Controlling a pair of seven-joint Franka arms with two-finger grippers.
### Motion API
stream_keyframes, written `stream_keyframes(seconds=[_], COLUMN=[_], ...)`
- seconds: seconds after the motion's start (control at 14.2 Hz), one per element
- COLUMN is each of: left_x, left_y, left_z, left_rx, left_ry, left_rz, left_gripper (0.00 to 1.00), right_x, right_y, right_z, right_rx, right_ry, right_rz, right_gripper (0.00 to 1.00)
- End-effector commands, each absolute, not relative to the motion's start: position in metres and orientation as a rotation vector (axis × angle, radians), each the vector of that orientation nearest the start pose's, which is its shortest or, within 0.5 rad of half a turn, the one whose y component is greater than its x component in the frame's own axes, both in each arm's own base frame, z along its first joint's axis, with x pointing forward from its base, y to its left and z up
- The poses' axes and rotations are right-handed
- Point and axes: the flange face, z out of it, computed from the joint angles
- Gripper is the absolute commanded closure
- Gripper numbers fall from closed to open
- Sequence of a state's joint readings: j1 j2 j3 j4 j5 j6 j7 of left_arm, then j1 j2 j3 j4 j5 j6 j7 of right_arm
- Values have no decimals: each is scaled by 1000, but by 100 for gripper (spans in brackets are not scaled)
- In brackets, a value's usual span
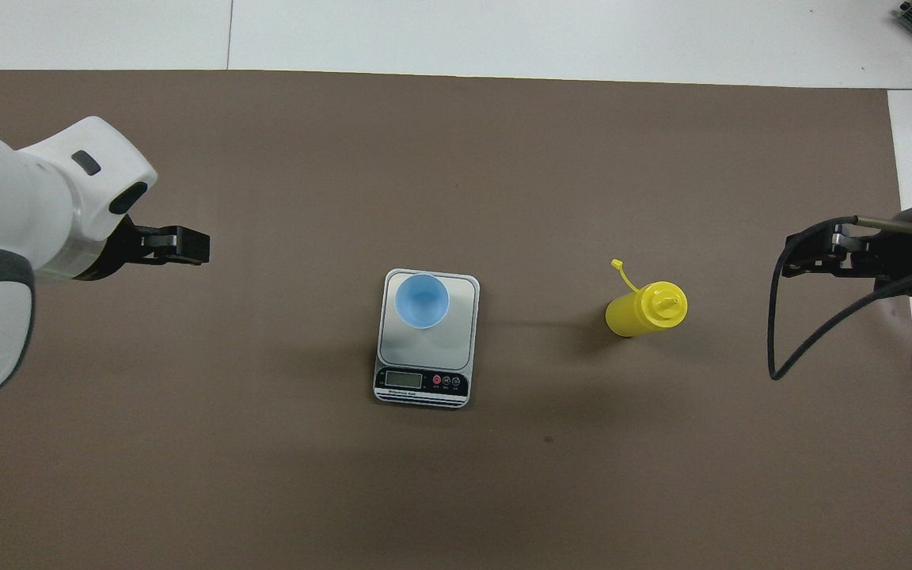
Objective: Pour seasoning into cup on scale with both arms
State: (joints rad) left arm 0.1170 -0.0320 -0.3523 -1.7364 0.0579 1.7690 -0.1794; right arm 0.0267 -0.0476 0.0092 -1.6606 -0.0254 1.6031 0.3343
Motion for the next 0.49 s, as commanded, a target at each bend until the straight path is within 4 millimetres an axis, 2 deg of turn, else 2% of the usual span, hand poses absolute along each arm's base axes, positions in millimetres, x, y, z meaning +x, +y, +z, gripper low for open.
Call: stream_keyframes(seconds=[0.0, 0.14, 0.42], left_x=[545, 543, 550], left_y=[-92, -77, -54], left_z=[607, 612, 634], left_rx=[-3089, -3091, -3133], left_ry=[171, 138, 81], left_rz=[-63, -16, -8], left_gripper=[0, 0, 0], right_x=[541, 551, 567], right_y=[3, -4, 2], right_z=[607, 590, 557], right_rx=[-3035, -2927, -2812], right_ry=[691, 859, 1110], right_rz=[22, 91, 225], right_gripper=[0, 0, 0])
